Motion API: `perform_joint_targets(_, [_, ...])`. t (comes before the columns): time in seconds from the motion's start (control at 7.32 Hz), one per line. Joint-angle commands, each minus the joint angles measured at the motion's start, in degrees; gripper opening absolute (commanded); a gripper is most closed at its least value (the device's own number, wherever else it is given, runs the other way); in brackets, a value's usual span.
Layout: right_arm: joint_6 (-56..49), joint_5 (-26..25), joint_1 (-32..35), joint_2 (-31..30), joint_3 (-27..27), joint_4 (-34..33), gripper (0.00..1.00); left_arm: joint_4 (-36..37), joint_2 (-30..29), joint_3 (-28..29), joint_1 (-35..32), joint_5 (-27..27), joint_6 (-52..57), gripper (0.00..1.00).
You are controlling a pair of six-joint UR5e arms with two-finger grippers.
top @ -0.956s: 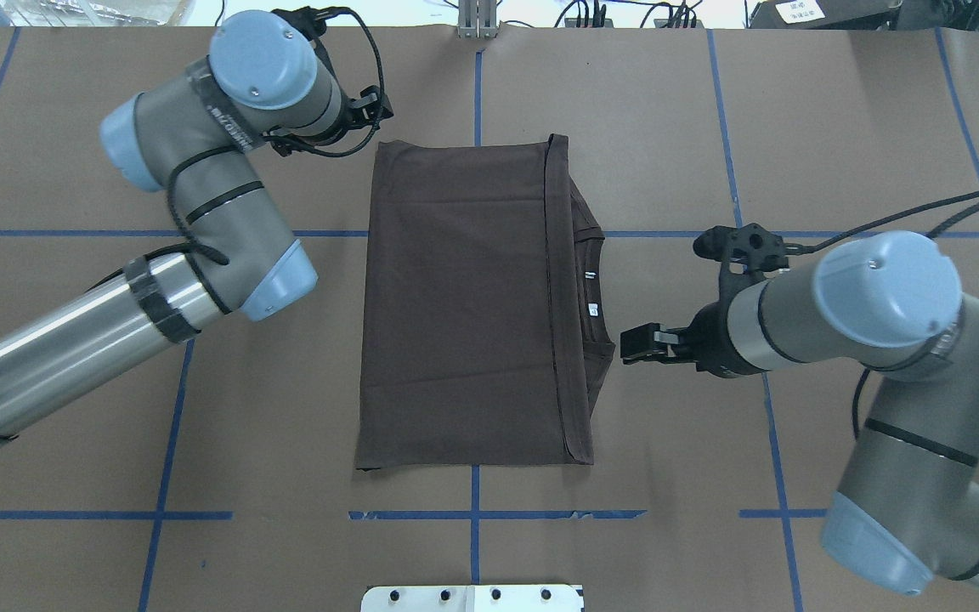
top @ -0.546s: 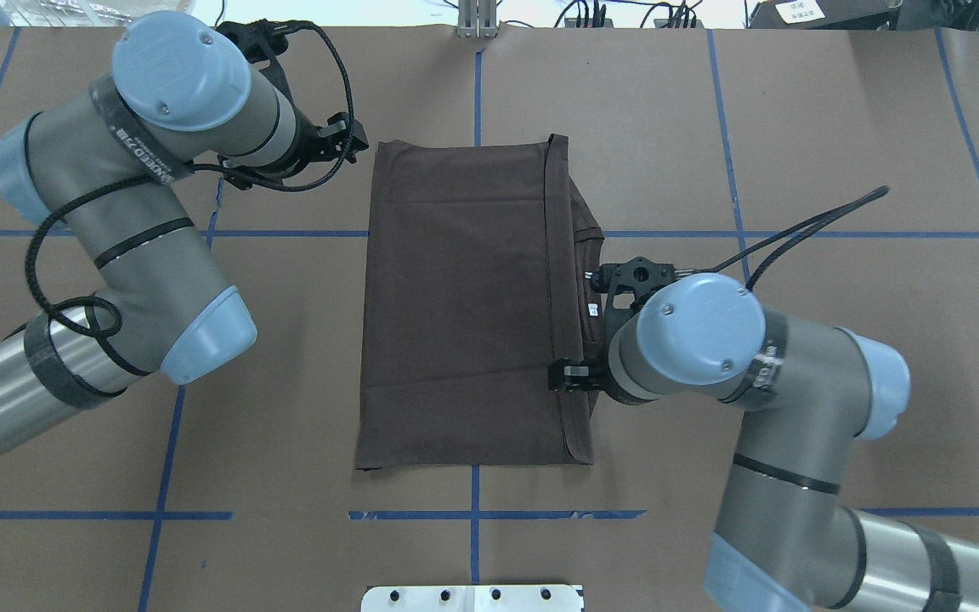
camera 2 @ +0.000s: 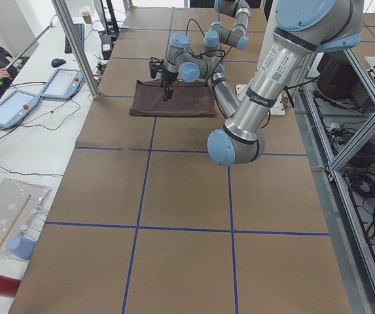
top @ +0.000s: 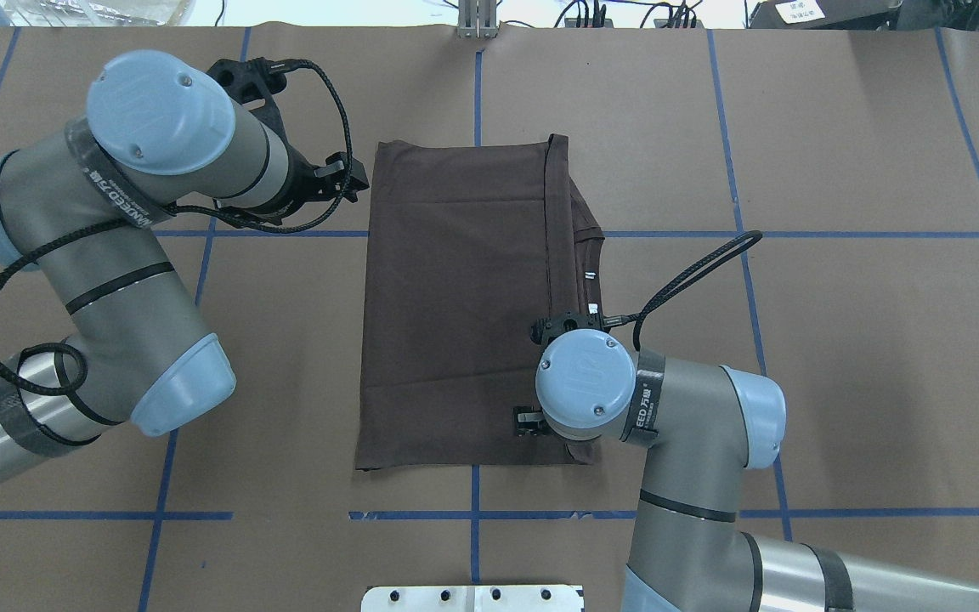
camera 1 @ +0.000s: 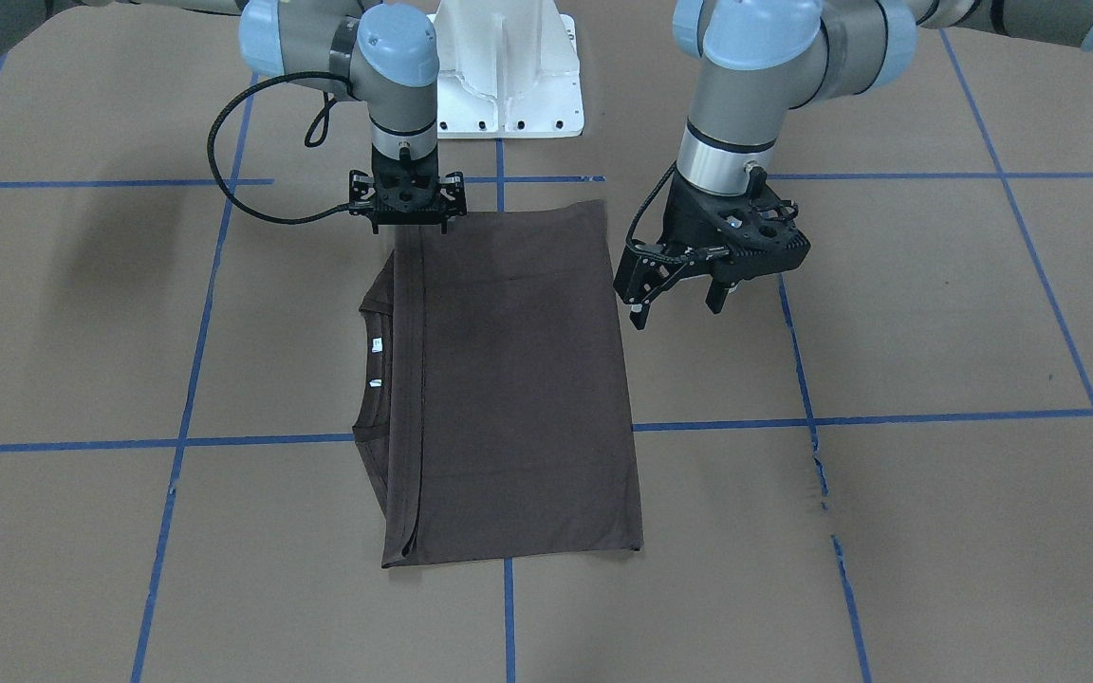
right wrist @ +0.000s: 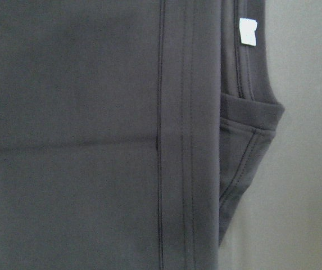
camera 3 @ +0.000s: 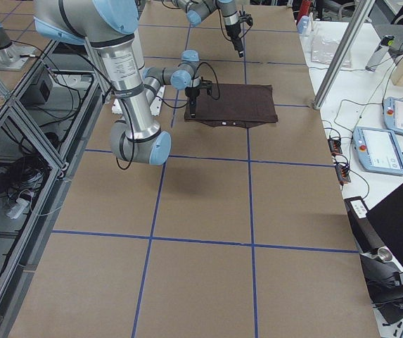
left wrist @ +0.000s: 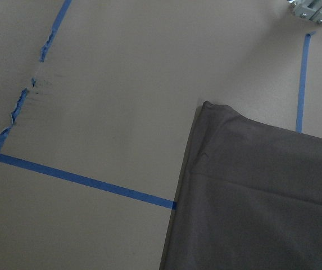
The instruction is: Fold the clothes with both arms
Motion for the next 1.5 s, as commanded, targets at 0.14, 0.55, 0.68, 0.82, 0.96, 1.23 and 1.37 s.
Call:
perform_joint_targets(0.14, [-1.4,1.9,-0.3,0.3,0.2,-4.4,1.0,0.0,0.5,-0.1,0.1,-0.2,-0.3,1.0])
perform_joint_targets(0.55, [-1.8,2.2,-0.6,0.1,0.1,-6.0,1.0,0.0,0.5,-0.1,0.2,-0.2,-0.3,1.0])
perform_joint_targets(0.68, [-1.8,2.2,-0.6,0.0,0.0,-6.0,1.0,-0.1,0.5,0.0,0.2,-0.2,-0.3,1.0])
perform_joint_targets(0.82, [-1.9,2.2,-0.6,-0.2,-0.2,-6.0,1.0,-0.1,0.5,-0.1,0.2,-0.2,-0.3,1.0])
perform_joint_targets(0.96, [-1.9,2.2,-0.6,-0.5,-0.3,-6.0,1.0,-0.1,0.5,-0.1,0.2,-0.2,-0.3,1.0])
perform_joint_targets(1.23, [-1.9,2.2,-0.4,-0.5,-0.3,-6.6,1.0,-0.1,0.5,0.0,0.3,-0.2,-0.3,1.0])
perform_joint_targets(1.37, [-2.0,2.2,0.2,-1.0,0.1,-6.6,1.0,-0.1,0.4,0.0,0.3,-0.3,-0.3,1.0])
